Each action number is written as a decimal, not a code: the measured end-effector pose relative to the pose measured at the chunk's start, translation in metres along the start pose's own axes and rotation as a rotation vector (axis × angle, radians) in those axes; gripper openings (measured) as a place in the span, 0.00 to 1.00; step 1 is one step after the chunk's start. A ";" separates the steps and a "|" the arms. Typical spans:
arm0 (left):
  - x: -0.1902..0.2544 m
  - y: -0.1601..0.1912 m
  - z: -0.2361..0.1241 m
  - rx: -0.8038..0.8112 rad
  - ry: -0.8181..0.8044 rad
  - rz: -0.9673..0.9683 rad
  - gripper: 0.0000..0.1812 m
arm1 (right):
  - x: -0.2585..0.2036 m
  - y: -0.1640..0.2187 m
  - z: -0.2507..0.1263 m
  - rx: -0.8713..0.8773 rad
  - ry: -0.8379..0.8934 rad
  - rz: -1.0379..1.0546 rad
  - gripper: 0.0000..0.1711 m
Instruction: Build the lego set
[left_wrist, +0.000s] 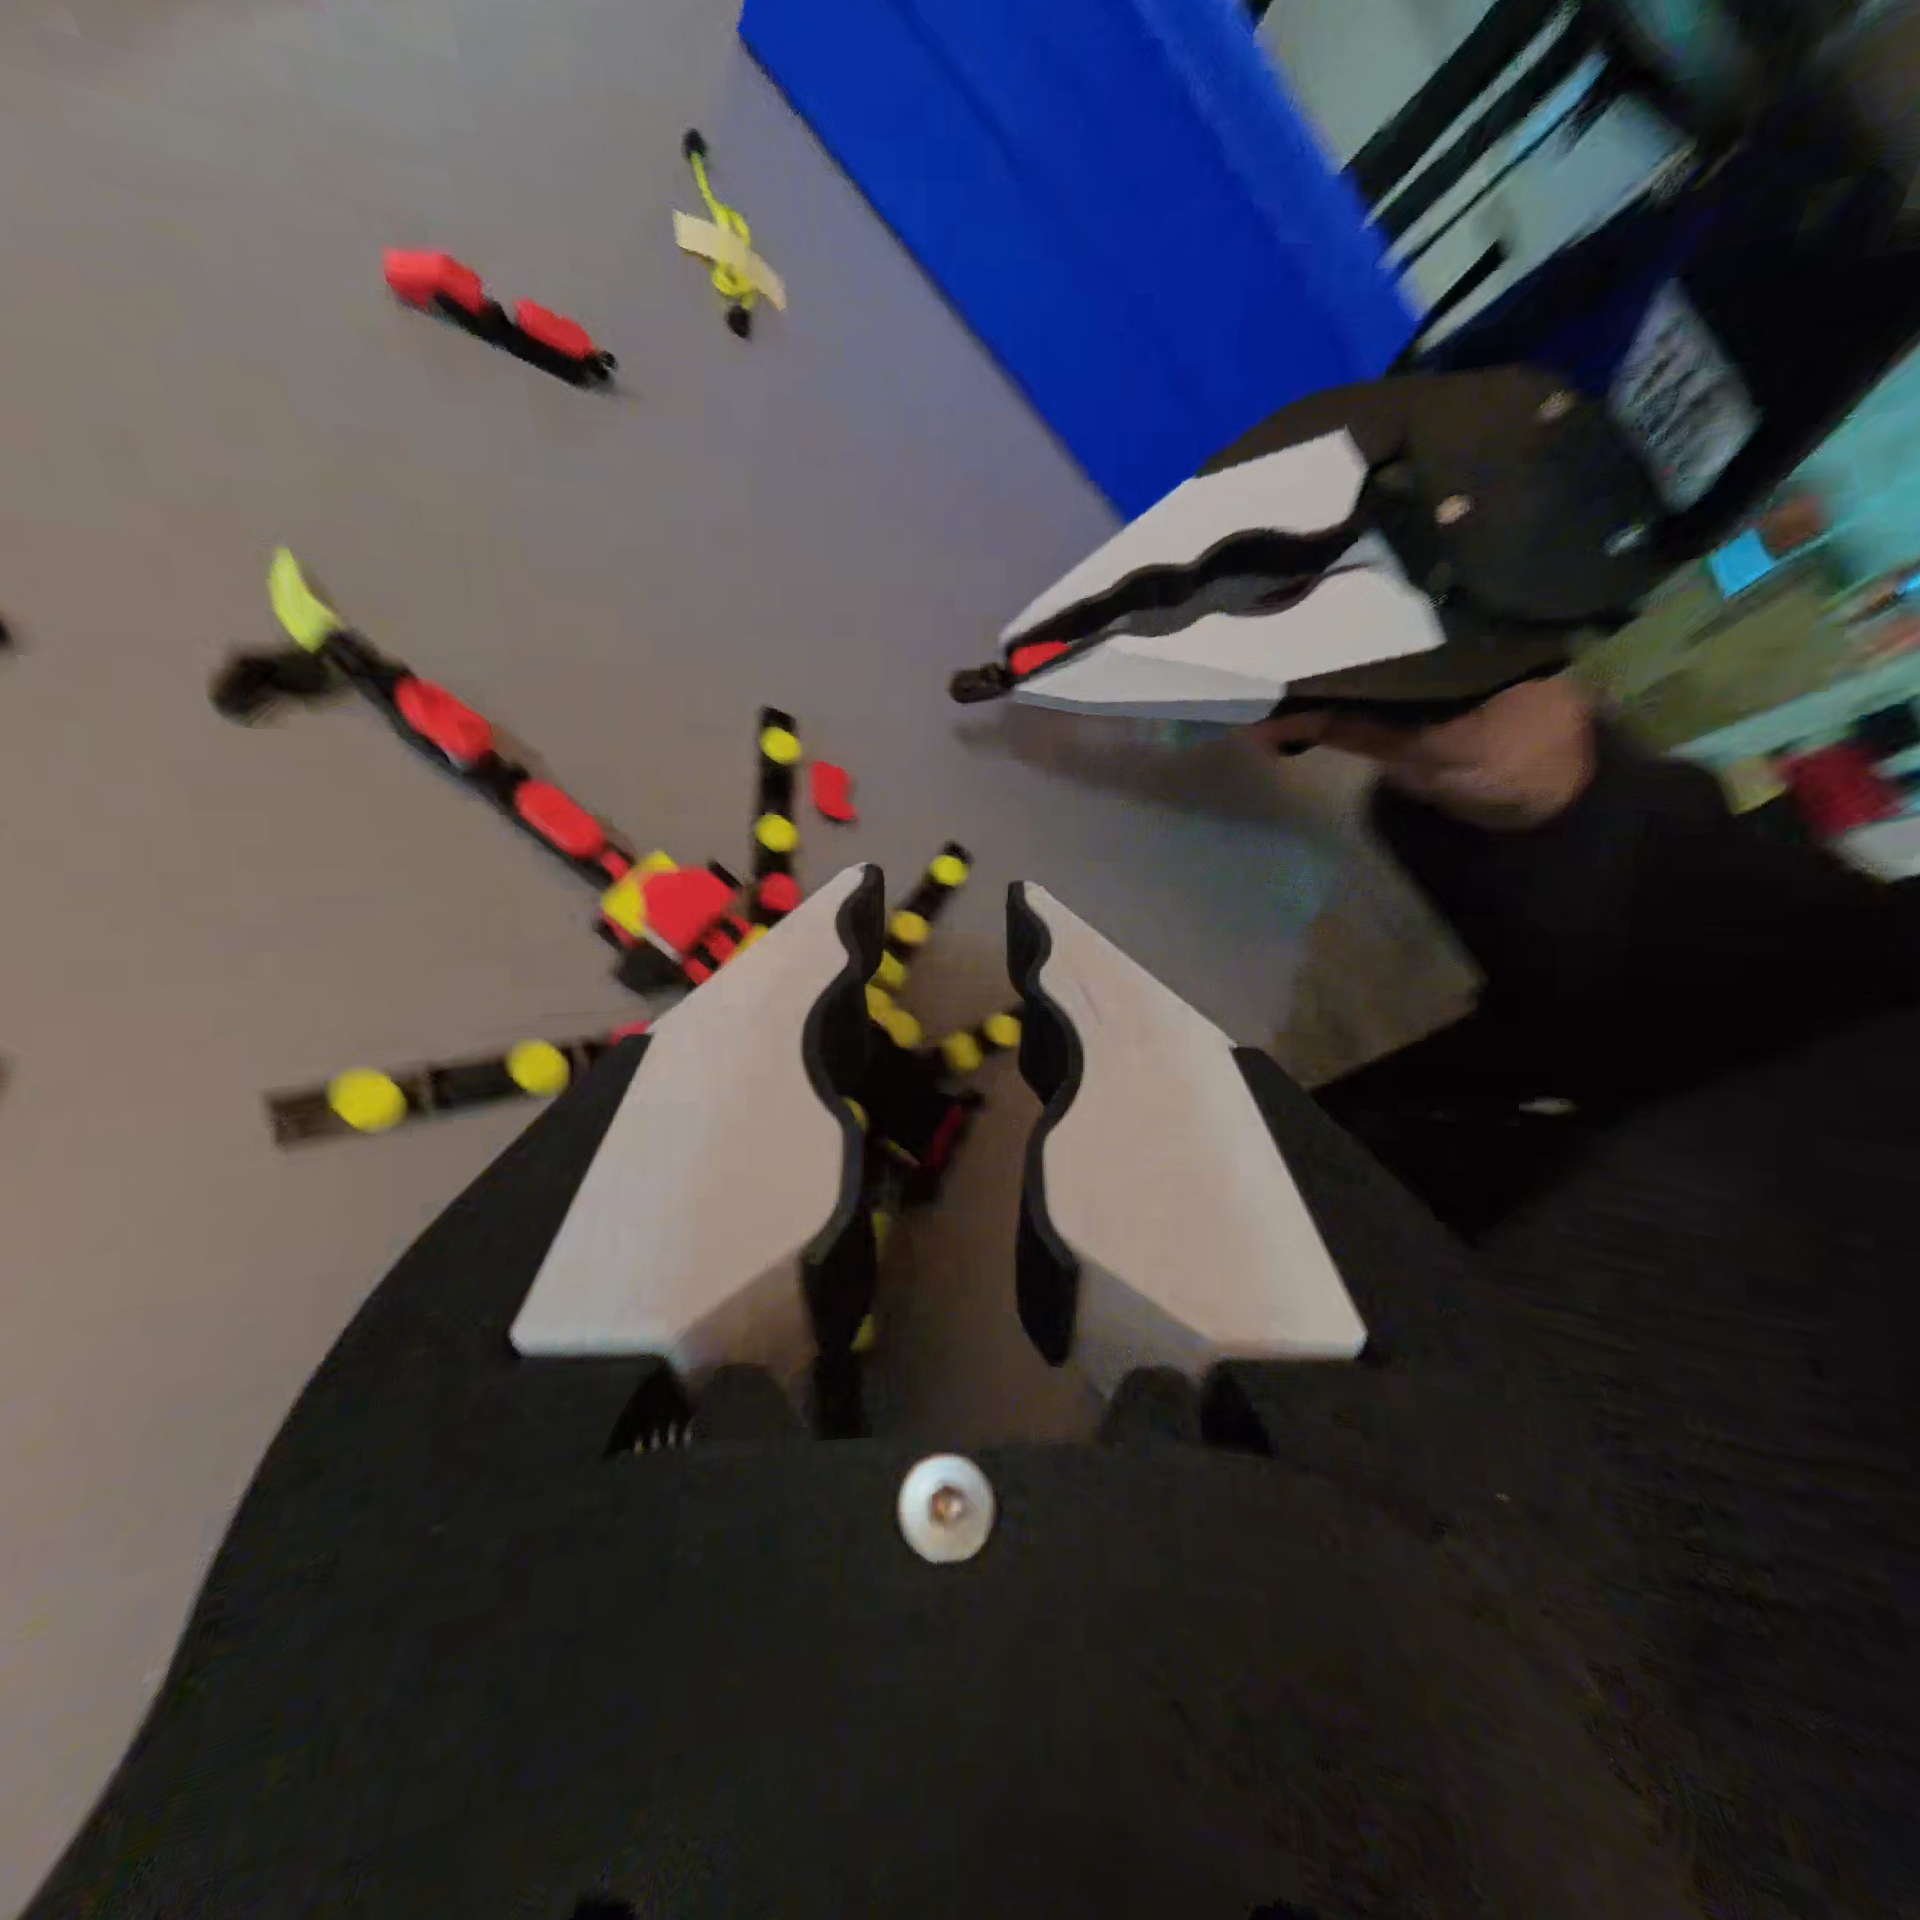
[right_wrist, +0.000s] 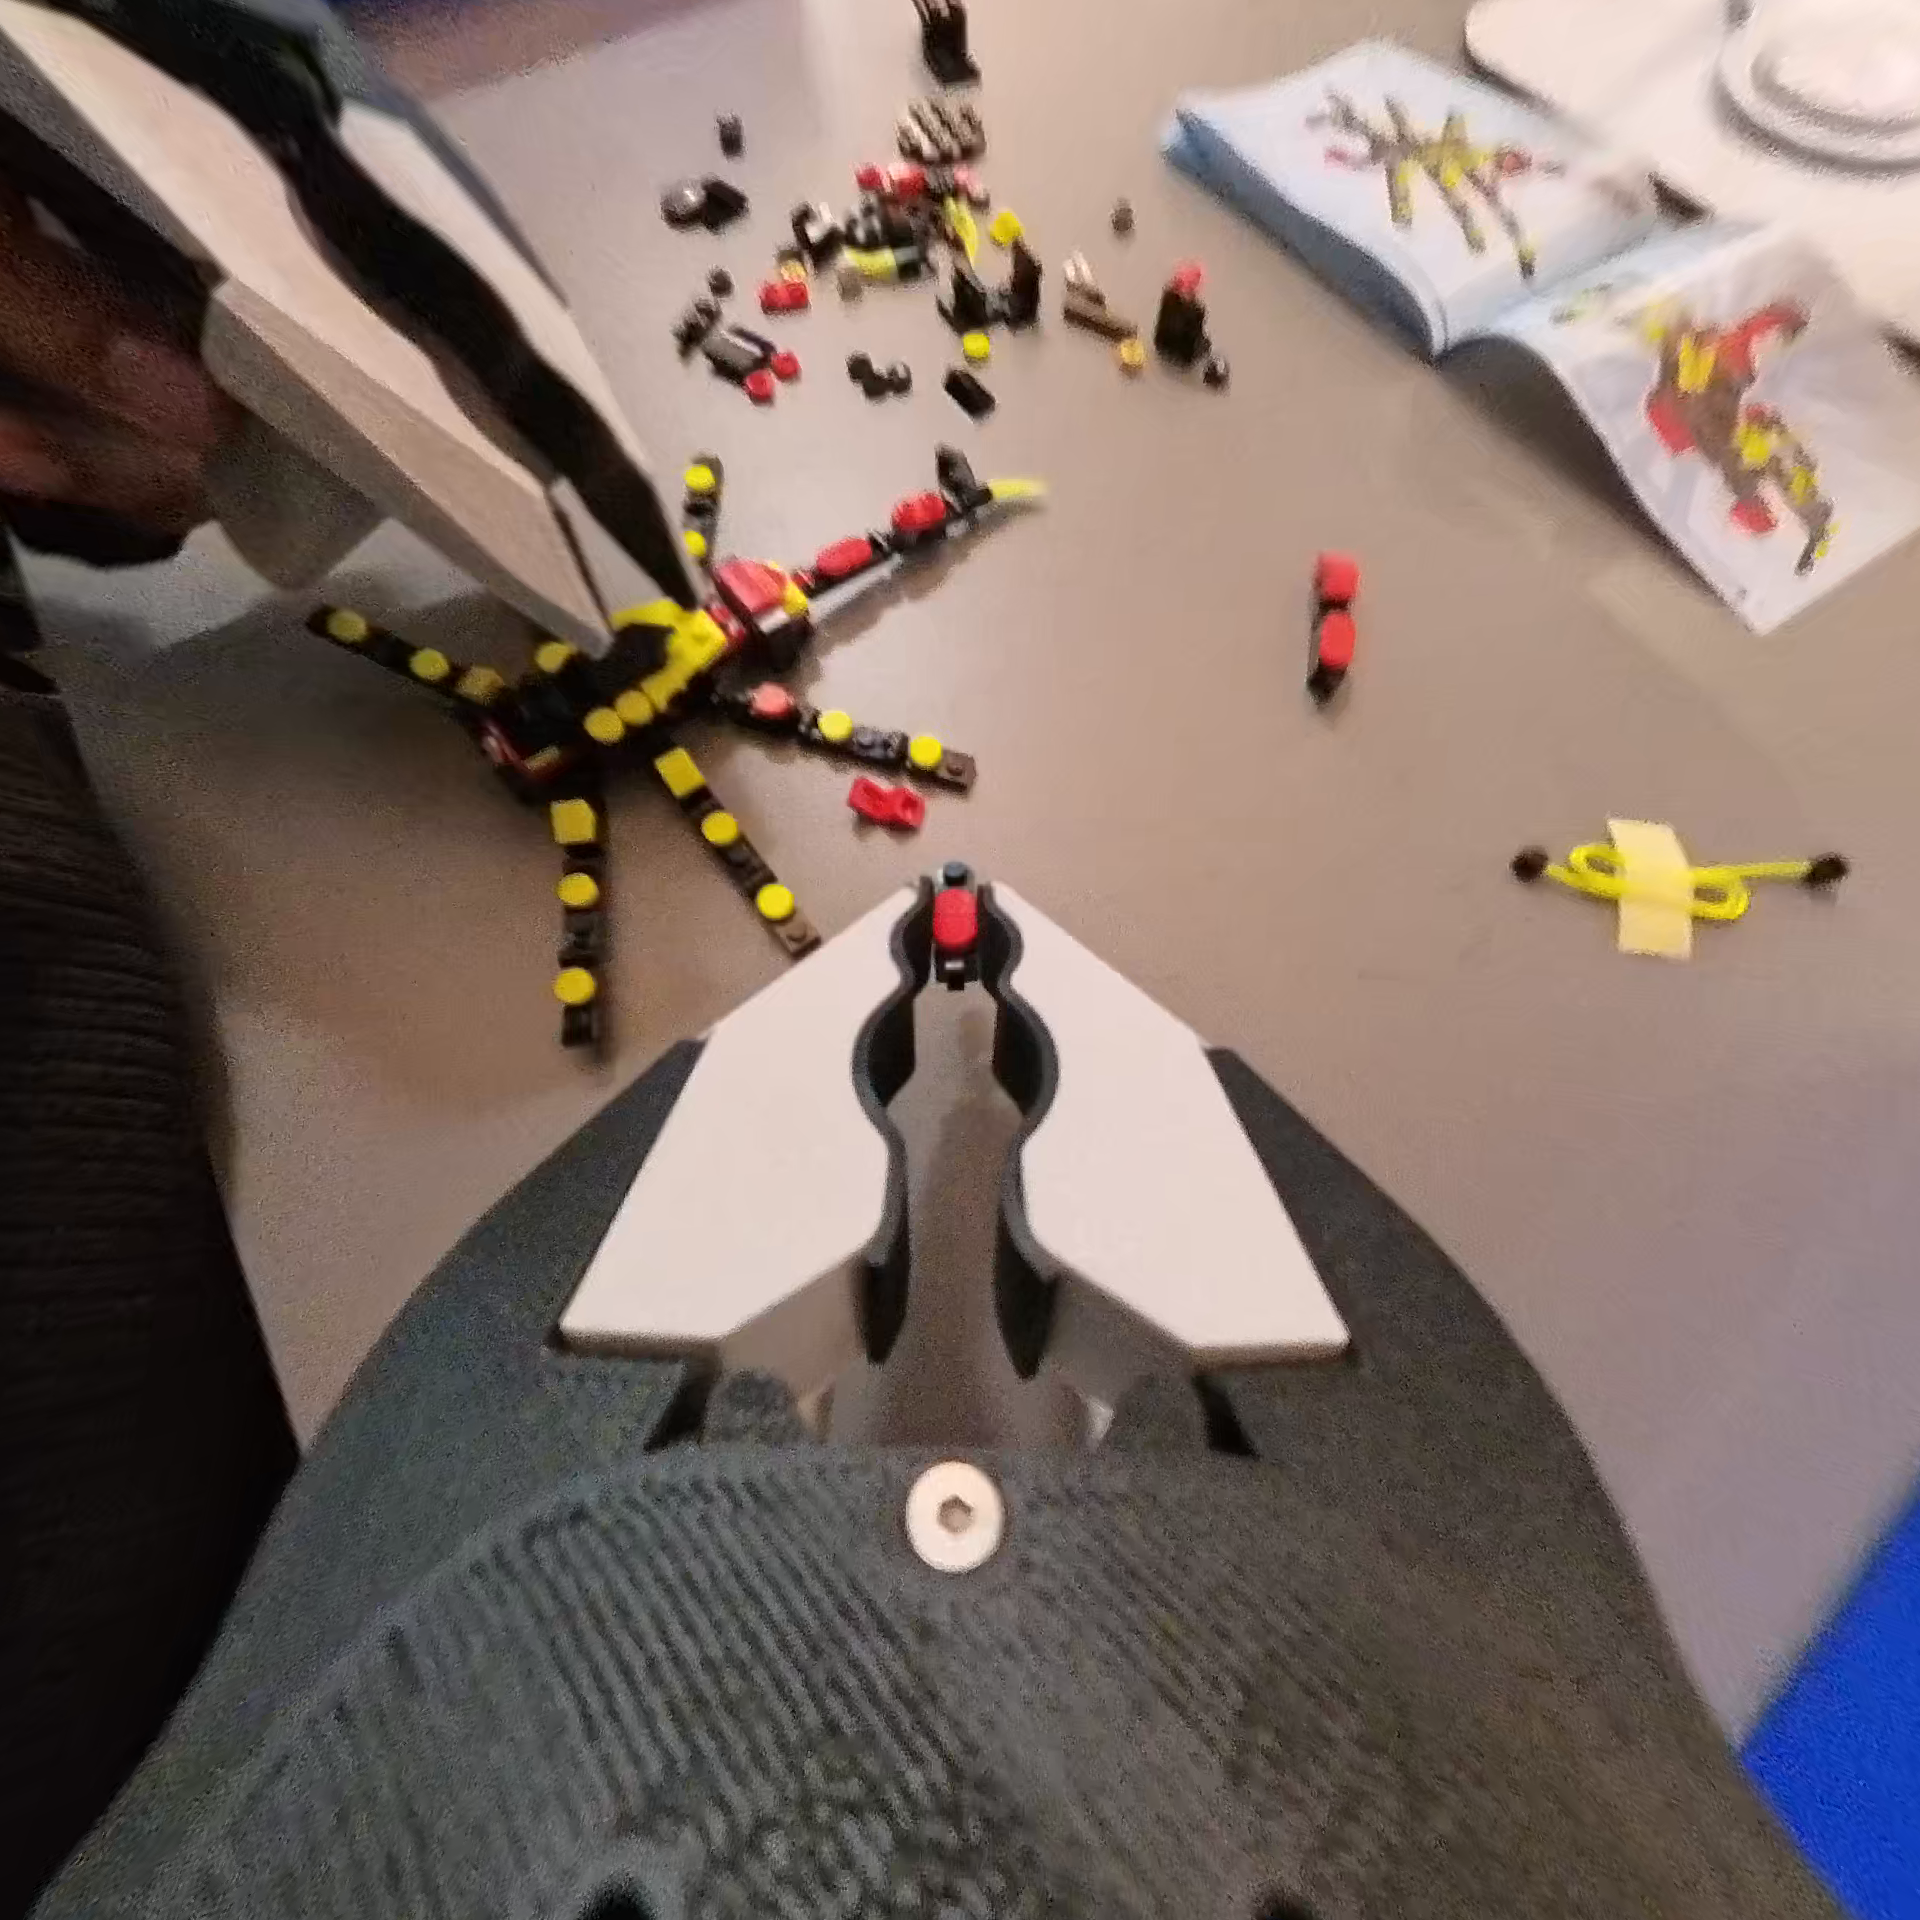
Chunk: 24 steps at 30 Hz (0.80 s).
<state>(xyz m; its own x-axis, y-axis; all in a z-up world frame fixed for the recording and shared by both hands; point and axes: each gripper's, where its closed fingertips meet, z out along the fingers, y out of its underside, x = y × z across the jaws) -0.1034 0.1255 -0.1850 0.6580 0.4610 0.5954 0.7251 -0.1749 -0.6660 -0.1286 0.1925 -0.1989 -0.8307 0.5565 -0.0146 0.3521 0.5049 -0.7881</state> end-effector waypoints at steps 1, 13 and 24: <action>-0.007 -0.002 0.007 -0.046 -0.057 0.080 0.12 | 0.003 0.004 0.001 -0.013 -0.002 0.018 0.03; -0.022 -0.001 0.052 -0.278 -0.239 0.380 0.04 | 0.018 0.031 0.002 -0.097 -0.018 0.099 0.04; -0.045 0.002 0.038 -0.323 -0.386 0.455 0.05 | 0.024 0.019 0.001 -0.064 0.043 0.024 0.09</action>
<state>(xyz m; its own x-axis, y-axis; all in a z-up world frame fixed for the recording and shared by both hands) -0.1393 0.1379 -0.2297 0.8361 0.5468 0.0442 0.4566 -0.6489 -0.6087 -0.1420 0.2147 -0.2154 -0.8028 0.5962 -0.0056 0.3996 0.5311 -0.7472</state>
